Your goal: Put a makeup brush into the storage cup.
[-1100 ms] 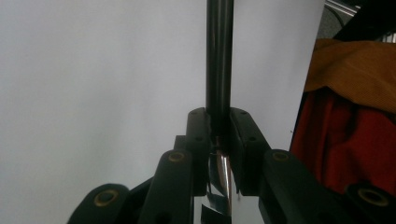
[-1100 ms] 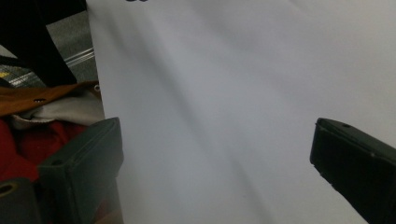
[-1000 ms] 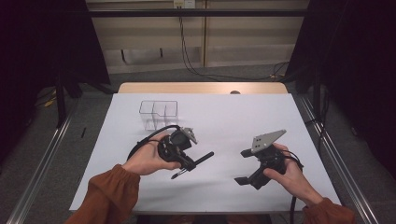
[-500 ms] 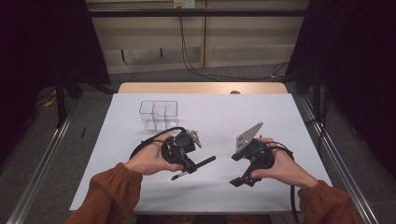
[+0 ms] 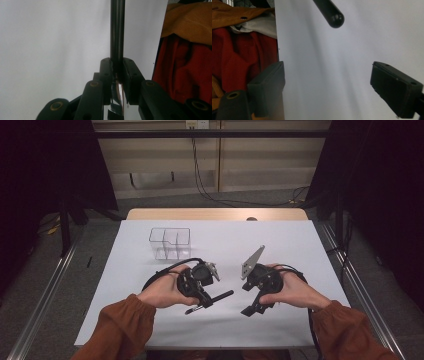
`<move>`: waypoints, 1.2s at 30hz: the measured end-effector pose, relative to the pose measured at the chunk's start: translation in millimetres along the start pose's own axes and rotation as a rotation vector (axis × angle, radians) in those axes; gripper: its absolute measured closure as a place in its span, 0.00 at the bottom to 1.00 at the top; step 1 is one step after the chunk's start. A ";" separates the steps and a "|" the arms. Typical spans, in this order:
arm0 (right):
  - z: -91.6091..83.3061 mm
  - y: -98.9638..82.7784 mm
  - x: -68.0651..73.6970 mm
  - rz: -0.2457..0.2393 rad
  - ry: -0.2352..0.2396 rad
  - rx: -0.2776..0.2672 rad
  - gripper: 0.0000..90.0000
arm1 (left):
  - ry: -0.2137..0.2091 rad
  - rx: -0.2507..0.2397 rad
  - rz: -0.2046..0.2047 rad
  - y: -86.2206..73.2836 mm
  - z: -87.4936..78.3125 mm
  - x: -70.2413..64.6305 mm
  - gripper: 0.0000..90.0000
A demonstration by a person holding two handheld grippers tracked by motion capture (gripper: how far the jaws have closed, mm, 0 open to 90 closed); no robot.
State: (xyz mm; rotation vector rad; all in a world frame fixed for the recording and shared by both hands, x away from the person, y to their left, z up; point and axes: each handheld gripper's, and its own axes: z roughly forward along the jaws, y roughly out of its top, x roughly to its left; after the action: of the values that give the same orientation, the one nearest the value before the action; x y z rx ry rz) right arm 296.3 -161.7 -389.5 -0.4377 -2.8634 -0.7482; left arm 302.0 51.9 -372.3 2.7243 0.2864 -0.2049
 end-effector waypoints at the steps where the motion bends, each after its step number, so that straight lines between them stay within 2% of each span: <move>1: 0.2 1.6 -1.0 -0.006 0.000 0.004 0.18 | 0.002 -0.007 -0.007 0.5 1.0 -0.8 0.88; 2: 0.2 2.6 -1.2 -0.005 0.002 0.002 0.20 | 0.002 0.008 0.012 1.6 0.7 0.1 0.88; 5: 1.0 6.3 -3.1 -0.012 0.008 0.006 0.22 | 0.003 0.015 0.018 4.2 1.8 -1.0 0.88; 7: 1.6 8.8 -2.5 -0.027 0.000 0.004 0.23 | -0.005 0.005 0.005 5.5 2.9 -2.7 0.88; 8: 1.8 9.5 -2.1 -0.028 0.004 0.001 0.25 | -0.003 0.018 0.022 6.2 2.7 -2.0 0.88; 15: 5.1 13.8 -3.2 -0.049 0.016 0.012 0.35 | -0.003 0.012 0.024 8.3 6.3 -3.9 0.88; 16: 5.5 14.6 -3.4 -0.047 0.018 0.011 0.37 | -0.002 0.017 0.037 8.7 6.3 -3.3 0.88; 18: 6.1 16.1 -3.2 -0.050 0.025 0.020 0.40 | -0.005 0.014 0.026 9.0 7.5 -4.7 0.88; 21: 7.1 19.1 -2.9 -0.064 0.033 0.018 0.44 | -0.004 0.027 0.041 9.4 8.0 -4.0 0.88; 31: 10.8 27.1 -1.9 -0.102 0.055 0.005 0.61 | -0.008 0.018 0.042 7.7 9.8 -4.3 0.88; 36: 11.0 27.8 -2.1 -0.103 0.059 0.000 0.67 | -0.005 0.020 0.051 7.7 10.8 -4.6 0.88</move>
State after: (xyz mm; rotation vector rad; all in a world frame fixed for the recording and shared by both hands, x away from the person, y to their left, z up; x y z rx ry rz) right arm 306.3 -133.6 -386.8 -0.2651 -2.8488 -0.7637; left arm 298.2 39.9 -378.4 2.7474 0.2137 -0.2011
